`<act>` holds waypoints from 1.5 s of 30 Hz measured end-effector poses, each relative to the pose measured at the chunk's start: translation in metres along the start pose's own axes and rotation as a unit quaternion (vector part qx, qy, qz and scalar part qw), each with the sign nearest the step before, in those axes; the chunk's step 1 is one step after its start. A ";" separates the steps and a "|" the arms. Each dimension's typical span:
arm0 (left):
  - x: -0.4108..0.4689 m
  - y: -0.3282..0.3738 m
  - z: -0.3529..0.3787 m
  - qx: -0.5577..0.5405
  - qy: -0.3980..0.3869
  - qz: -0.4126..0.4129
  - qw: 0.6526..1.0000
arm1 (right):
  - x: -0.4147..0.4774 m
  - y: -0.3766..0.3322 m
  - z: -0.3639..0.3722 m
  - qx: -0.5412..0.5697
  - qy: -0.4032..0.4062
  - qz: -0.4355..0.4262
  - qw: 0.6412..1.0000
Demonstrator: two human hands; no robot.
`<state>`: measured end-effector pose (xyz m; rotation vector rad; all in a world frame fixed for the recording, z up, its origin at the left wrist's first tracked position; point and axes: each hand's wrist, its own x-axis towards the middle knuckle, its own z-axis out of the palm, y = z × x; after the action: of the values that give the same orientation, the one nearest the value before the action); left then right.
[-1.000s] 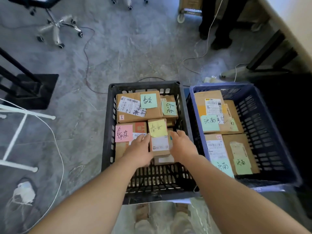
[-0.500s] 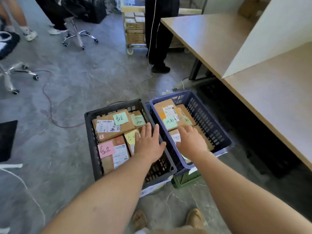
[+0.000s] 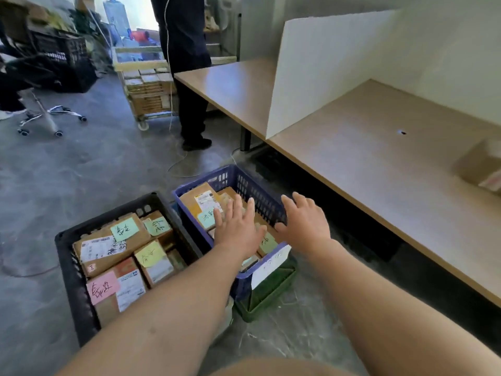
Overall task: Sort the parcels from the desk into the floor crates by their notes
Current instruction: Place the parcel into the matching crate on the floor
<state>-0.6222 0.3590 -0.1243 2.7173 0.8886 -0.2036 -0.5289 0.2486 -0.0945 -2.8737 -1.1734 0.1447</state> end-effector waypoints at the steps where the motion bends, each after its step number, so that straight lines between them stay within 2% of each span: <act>1: -0.001 0.017 0.001 0.003 0.000 0.010 1.000 | -0.005 0.016 -0.003 0.002 0.001 0.007 1.000; 16: -0.003 0.272 0.027 0.105 0.031 0.138 0.984 | -0.095 0.273 -0.030 0.009 0.034 0.110 0.993; 21: -0.014 0.350 0.046 0.123 0.017 0.188 0.974 | -0.132 0.345 -0.034 0.017 0.030 0.163 0.986; 32: -0.012 0.488 0.089 0.145 -0.027 0.332 0.932 | -0.188 0.462 -0.032 0.039 0.042 0.323 0.945; 45: 0.063 0.681 0.116 0.129 -0.049 0.447 0.884 | -0.182 0.632 -0.045 0.032 0.016 0.458 0.888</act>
<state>-0.1718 -0.1676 -0.1022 2.9952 -0.5013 -0.2654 -0.2135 -0.3298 -0.0789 -3.0658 0.2757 0.1432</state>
